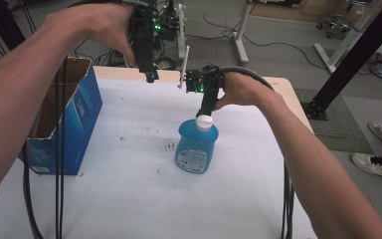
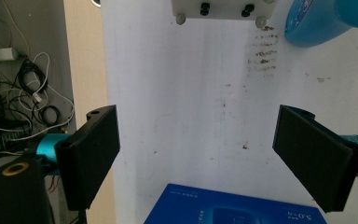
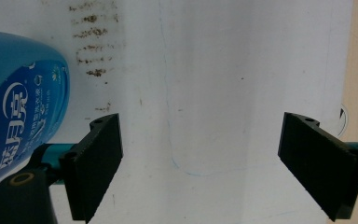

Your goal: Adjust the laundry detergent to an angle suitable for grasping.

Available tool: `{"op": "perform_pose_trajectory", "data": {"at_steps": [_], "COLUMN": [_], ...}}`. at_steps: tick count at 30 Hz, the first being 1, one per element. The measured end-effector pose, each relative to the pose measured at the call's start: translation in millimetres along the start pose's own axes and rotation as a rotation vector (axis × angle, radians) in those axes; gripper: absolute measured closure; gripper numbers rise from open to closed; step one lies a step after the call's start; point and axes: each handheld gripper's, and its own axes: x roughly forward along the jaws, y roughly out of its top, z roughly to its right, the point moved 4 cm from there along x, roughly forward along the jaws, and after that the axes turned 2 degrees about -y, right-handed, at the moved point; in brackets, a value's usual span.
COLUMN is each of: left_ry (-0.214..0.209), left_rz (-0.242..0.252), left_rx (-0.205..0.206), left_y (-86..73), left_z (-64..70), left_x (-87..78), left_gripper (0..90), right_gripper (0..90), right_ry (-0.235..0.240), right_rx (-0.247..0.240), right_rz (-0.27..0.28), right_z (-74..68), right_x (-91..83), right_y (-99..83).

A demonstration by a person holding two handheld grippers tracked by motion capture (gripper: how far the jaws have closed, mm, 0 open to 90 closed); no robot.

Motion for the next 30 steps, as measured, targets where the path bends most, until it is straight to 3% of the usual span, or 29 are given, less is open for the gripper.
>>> {"op": "perform_pose_trajectory", "data": {"at_steps": [30], "left_ry": [-0.023], "left_rz": [0.005], "left_rx": [-0.008], "left_y": [-2.0], "left_z": [5.8], "left_x": [-3.1], "left_gripper": [14.8], "right_gripper": [13.2], "right_ry": [-0.001], "right_rx": [0.004], "right_rz": [-0.002], "right_z": [-2.6], "right_x": [-1.5], "right_y": [-1.9]}}
